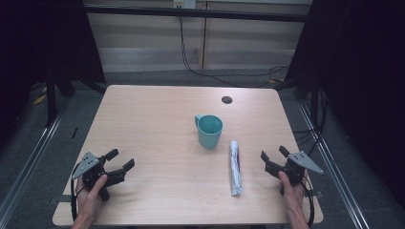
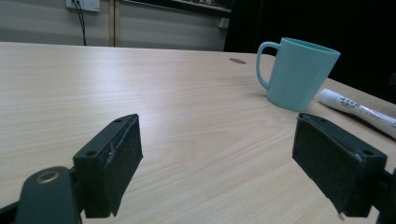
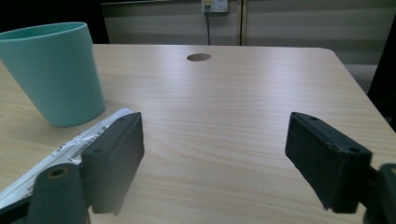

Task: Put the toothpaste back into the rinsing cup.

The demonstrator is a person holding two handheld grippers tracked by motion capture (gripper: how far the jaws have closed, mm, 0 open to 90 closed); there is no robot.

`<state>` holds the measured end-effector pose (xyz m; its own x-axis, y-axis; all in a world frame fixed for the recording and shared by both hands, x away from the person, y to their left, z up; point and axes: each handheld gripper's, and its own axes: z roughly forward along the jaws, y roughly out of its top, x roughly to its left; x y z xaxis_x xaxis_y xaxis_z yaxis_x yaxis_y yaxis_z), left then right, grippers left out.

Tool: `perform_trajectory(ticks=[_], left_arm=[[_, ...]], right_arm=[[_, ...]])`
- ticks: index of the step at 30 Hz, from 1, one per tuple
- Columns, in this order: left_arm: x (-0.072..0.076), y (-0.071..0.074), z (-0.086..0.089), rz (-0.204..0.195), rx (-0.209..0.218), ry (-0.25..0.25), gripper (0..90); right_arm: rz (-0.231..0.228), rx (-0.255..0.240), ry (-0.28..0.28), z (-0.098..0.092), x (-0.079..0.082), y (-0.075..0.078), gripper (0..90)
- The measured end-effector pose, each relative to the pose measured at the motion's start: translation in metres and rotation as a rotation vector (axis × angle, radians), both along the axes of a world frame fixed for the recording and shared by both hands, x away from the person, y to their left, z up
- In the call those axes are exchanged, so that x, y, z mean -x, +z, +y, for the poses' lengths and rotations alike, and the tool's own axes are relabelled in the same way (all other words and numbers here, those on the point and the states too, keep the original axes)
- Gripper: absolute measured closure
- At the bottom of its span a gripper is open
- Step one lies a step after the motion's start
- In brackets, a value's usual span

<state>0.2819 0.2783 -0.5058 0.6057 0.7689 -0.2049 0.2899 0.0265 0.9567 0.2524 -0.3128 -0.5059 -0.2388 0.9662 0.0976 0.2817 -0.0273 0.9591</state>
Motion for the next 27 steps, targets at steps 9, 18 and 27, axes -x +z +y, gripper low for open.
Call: perform_trajectory(ticks=[9, 18, 27], left_arm=[[0.0, 0.0, -0.001, 0.005, 0.01, 0.0, 15.7], [-0.001, 0.0, -0.002, -0.001, -0.002, -0.001, 15.8], [0.0, 0.0, -0.002, -0.005, -0.003, -0.011, 15.7]], right_arm=[[0.025, 0.043, -0.015, 0.004, -0.001, 0.001, 23.0], [0.089, 0.1, 0.0, 0.008, -0.005, 0.002, 28.7], [0.163, 0.077, 0.071, 0.011, -0.002, 0.011, 44.7]])
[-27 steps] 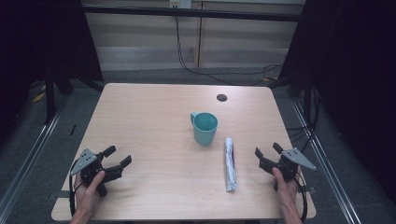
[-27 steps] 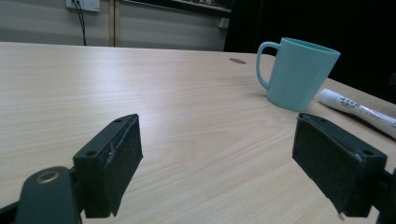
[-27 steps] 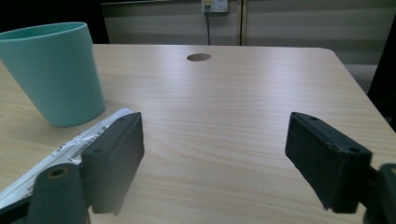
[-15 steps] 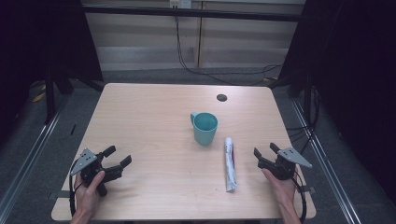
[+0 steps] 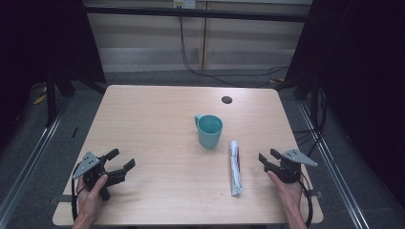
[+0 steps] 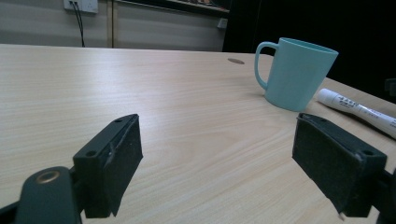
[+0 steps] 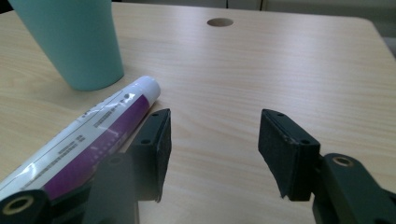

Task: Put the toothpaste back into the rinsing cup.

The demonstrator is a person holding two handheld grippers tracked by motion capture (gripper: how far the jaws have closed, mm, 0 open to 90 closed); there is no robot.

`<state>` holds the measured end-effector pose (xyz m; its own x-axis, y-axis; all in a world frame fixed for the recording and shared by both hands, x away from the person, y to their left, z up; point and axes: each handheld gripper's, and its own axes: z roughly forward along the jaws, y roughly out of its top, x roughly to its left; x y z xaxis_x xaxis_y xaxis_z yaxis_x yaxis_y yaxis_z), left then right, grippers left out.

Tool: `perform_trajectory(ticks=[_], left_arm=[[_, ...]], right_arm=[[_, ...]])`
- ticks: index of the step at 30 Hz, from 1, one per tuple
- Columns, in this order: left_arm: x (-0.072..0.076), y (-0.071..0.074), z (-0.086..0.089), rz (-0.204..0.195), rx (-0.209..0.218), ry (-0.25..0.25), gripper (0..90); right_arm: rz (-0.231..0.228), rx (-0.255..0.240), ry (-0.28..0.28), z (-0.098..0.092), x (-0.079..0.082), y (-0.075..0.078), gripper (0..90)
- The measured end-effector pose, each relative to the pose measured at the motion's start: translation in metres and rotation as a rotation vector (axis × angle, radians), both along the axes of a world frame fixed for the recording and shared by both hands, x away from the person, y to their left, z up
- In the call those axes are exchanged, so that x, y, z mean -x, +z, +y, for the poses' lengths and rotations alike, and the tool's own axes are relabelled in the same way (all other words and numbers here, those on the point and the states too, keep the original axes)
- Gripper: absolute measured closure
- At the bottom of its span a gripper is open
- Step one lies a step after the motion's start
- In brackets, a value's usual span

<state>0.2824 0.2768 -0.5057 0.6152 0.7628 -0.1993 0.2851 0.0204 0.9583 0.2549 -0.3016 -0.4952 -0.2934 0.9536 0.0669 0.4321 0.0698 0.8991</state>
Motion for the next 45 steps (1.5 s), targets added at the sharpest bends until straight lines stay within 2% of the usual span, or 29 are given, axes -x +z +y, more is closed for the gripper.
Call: perform_trajectory(ticks=[6, 7, 8, 9, 11, 15, 16, 17, 18, 20, 21, 22, 23, 27, 28, 29, 31, 32, 33, 39, 44, 45], left_arm=[[0.001, 0.0, -0.001, -0.006, 0.003, -0.001, 15.8], [0.001, 0.0, -0.001, -0.008, -0.007, -0.004, 15.7], [0.001, 0.0, -0.001, -0.008, -0.007, -0.004, 15.7], [0.0, 0.0, -0.001, -0.007, -0.006, -0.002, 15.7], [0.001, 0.0, -0.001, -0.004, 0.0, 0.001, 15.7], [0.001, 0.0, -0.002, -0.011, -0.003, -0.001, 15.8], [0.001, 0.0, -0.001, -0.012, -0.007, -0.003, 15.7], [0.001, 0.0, -0.001, -0.011, -0.011, -0.003, 15.7], [0.001, 0.0, -0.001, -0.01, -0.009, -0.002, 15.8], [0.0, 0.0, -0.001, -0.004, -0.008, 0.01, 15.8], [0.0, 0.0, -0.001, -0.002, -0.012, 0.014, 15.8], [0.0, 0.0, -0.001, -0.002, -0.012, 0.014, 15.8], [0.0, 0.0, -0.001, -0.001, -0.009, 0.013, 15.8], [0.0, 0.0, -0.001, -0.001, -0.007, 0.015, 15.8], [0.0, 0.0, -0.001, -0.001, -0.007, 0.015, 15.8], [0.0, 0.0, -0.001, -0.001, -0.008, 0.016, 15.9], [0.0, 0.0, -0.001, -0.001, -0.013, 0.014, 15.8], [0.0, 0.0, -0.001, 0.0, -0.013, 0.014, 15.9], [0.0, 0.0, -0.001, -0.002, -0.009, 0.016, 15.9], [0.0, 0.0, -0.001, -0.001, 0.004, 0.015, 15.8], [0.001, 0.0, -0.001, -0.004, 0.002, 0.013, 15.8], [0.0, 0.0, -0.001, -0.003, 0.003, 0.013, 15.8]], right_arm=[[0.063, -0.05, 0.02, 0.0, 0.0, 0.009, 49.0], [0.109, -0.061, 0.03, 0.004, -0.001, 0.011, 50.5], [0.109, -0.061, 0.03, 0.004, -0.001, 0.011, 50.5], [0.127, -0.073, 0.039, 0.005, -0.002, 0.011, 51.4], [0.187, -0.073, 0.079, 0.011, -0.004, 0.013, 52.6], [0.21, -0.098, 0.09, 0.015, -0.005, 0.017, 52.8], [0.22, -0.122, 0.102, 0.017, -0.006, 0.018, 51.9], [0.246, -0.125, 0.096, 0.019, -0.007, 0.02, 51.5], [0.256, -0.107, 0.094, 0.021, -0.008, 0.022, 51.3], [0.31, -0.048, 0.07, 0.027, -0.011, 0.026, 50.3], [0.333, -0.046, 0.075, 0.029, -0.013, 0.027, 50.7], [0.333, -0.046, 0.075, 0.029, -0.013, 0.027, 50.7], [0.362, -0.05, 0.094, 0.034, -0.015, 0.029, 50.8], [0.407, -0.045, 0.142, 0.042, -0.02, 0.032, 49.0], [0.407, -0.045, 0.142, 0.042, -0.02, 0.032, 49.0], [0.437, -0.063, 0.137, 0.046, -0.023, 0.034, 49.0], [0.443, -0.065, 0.145, 0.047, -0.024, 0.035, 49.0], [0.463, -0.069, 0.147, 0.048, -0.026, 0.036, 49.1], [0.487, -0.059, 0.154, 0.052, -0.029, 0.038, 49.9], [0.541, -0.028, 0.178, 0.063, -0.04, 0.045, 52.2], [0.616, -0.002, 0.163, 0.073, -0.053, 0.048, 54.8], [0.616, -0.002, 0.163, 0.073, -0.053, 0.048, 54.8]])
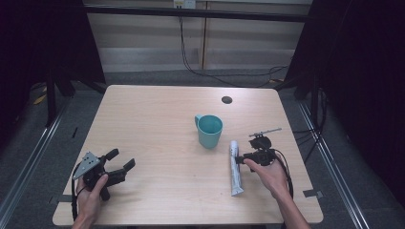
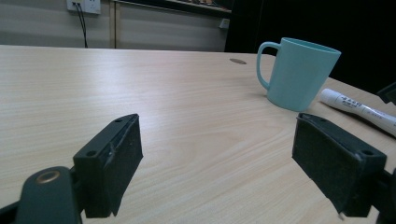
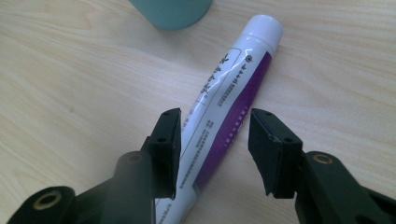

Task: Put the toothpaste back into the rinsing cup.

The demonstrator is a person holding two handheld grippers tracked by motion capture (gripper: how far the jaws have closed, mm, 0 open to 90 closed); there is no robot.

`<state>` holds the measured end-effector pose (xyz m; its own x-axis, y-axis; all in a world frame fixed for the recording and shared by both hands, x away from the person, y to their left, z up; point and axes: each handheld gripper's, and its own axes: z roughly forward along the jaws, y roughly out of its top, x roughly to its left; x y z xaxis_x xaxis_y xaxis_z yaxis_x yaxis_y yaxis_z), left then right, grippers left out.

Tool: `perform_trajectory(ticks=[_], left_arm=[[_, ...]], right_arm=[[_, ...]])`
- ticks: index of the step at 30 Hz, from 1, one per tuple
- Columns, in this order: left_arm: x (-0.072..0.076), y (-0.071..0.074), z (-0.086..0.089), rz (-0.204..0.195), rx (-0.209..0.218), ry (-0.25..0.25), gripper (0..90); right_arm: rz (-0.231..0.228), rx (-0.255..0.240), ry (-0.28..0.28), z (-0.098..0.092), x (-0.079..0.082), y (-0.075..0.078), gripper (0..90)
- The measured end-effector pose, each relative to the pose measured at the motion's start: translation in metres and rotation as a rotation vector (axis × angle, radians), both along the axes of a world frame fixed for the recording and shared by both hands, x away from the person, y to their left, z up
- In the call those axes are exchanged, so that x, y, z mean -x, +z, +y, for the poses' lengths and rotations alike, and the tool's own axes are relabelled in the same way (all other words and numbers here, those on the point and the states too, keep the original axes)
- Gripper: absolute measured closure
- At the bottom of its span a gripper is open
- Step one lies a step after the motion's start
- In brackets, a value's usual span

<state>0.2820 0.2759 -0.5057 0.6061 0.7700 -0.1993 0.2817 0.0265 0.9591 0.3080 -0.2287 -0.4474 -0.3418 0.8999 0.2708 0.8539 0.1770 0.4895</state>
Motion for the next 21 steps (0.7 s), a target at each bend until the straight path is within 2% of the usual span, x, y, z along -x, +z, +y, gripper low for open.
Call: perform_trajectory(ticks=[2, 5, 11, 16, 18, 21], left_arm=[[0.0, 0.0, 0.0, 0.001, 0.002, 0.001, 15.8], [0.0, 0.0, 0.0, 0.0, 0.002, -0.002, 15.8], [0.0, 0.0, 0.0, -0.002, -0.001, -0.004, 15.8], [0.0, 0.0, 0.0, 0.0, 0.003, -0.003, 15.8], [0.0, 0.0, 0.0, 0.002, 0.006, -0.002, 15.8], [0.0, 0.0, 0.001, 0.004, 0.007, -0.002, 15.8]], right_arm=[[0.042, -0.002, -0.006, 0.002, -0.007, -0.001, 53.2], [0.106, 0.035, 0.002, 0.005, -0.016, -0.003, 51.9], [0.117, 0.05, 0.002, 0.009, -0.022, -0.002, 52.2], [0.126, 0.084, 0.011, 0.015, -0.028, -0.005, 53.9], [0.139, 0.074, 0.008, 0.016, -0.032, -0.007, 53.3], [0.163, 0.089, 0.017, 0.02, -0.035, -0.009, 51.8]])
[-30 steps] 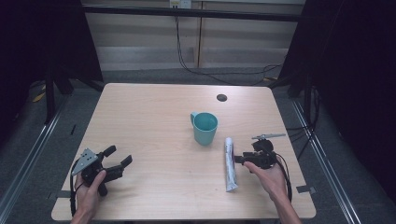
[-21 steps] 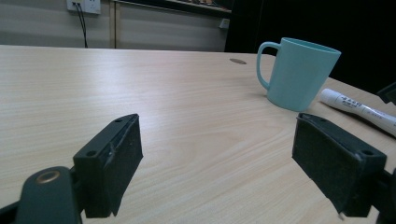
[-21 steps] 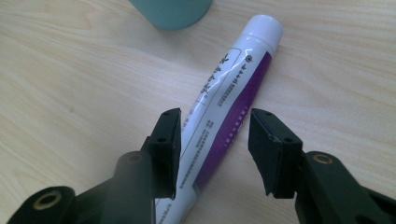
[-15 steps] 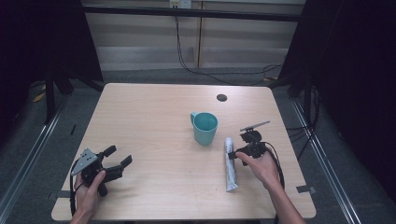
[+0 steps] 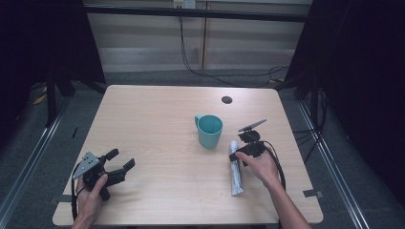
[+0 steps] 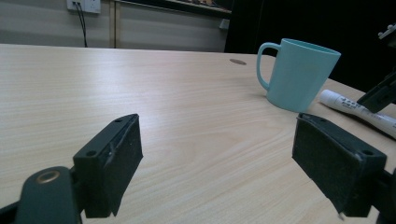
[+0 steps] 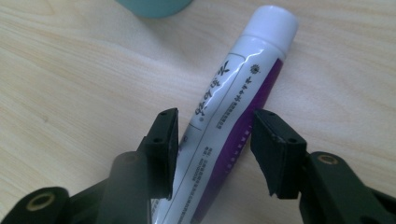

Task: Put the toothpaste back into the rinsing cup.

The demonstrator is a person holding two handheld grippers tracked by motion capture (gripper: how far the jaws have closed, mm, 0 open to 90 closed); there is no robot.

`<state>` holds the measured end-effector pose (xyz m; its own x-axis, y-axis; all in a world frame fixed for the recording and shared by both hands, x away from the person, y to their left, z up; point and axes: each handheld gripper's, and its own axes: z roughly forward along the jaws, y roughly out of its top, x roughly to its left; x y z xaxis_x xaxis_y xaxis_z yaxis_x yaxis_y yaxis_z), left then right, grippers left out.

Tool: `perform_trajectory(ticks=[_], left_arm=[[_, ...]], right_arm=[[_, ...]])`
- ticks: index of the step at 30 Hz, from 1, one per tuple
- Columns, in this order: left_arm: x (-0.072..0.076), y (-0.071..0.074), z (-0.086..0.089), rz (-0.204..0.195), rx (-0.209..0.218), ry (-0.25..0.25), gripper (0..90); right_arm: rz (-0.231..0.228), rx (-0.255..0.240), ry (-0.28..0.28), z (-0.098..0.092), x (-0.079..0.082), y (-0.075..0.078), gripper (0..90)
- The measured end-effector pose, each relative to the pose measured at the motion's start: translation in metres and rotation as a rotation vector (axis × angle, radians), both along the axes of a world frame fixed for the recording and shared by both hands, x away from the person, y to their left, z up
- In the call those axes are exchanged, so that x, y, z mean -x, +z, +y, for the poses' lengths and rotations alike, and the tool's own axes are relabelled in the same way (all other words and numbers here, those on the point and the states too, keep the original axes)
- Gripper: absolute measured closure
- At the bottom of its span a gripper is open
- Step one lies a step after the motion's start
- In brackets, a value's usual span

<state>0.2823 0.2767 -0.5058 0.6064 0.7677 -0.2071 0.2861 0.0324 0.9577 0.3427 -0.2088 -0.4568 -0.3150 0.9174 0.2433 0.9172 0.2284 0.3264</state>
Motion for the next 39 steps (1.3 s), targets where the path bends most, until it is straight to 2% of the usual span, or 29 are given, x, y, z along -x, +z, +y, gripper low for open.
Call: perform_trajectory(ticks=[2, 3, 8, 13, 16, 20, 21, 23, 30, 34, 35, 39], left_arm=[[0.0, 0.0, 0.0, -0.005, -0.005, 0.003, 15.8], [0.0, 0.0, 0.0, -0.006, -0.007, 0.001, 15.8], [0.0, 0.0, -0.001, -0.004, -0.005, 0.004, 15.8], [0.001, 0.0, 0.0, -0.004, -0.007, 0.006, 15.8], [0.0, 0.0, 0.0, -0.005, -0.009, 0.009, 15.8], [0.001, 0.0, 0.0, -0.005, -0.008, 0.006, 15.8], [0.001, 0.0, -0.001, -0.006, -0.008, 0.006, 15.8], [0.001, 0.0, -0.001, -0.007, -0.008, 0.005, 15.8], [0.001, 0.0, 0.0, -0.008, -0.016, -0.001, 15.8], [0.0, 0.0, 0.0, -0.003, -0.009, 0.002, 15.8], [0.0, 0.0, 0.001, -0.006, -0.021, -0.002, 15.8], [0.001, 0.0, 0.0, -0.006, -0.016, 0.0, 15.8]], right_arm=[[0.011, 0.007, -0.004, 0.003, -0.002, -0.003, 51.5], [0.009, 0.03, 0.001, 0.005, -0.003, -0.005, 49.0], [0.012, 0.025, -0.003, 0.004, -0.004, -0.005, 50.4], [0.023, 0.068, 0.009, 0.009, -0.005, -0.005, 48.6], [0.028, 0.067, 0.008, 0.009, -0.006, -0.005, 49.1], [0.039, 0.068, 0.009, 0.008, -0.007, -0.004, 55.4], [0.035, 0.072, 0.009, 0.008, -0.007, -0.002, 62.4], [0.032, 0.071, 0.004, 0.007, -0.007, 0.001, 65.8], [0.064, 0.087, 0.014, 0.007, -0.01, 0.003, 68.9], [0.067, 0.092, 0.019, 0.005, -0.011, 0.007, 73.4], [0.071, 0.093, 0.019, 0.003, -0.011, 0.007, 74.4], [0.071, 0.098, 0.016, 0.002, -0.011, 0.009, 75.5]])
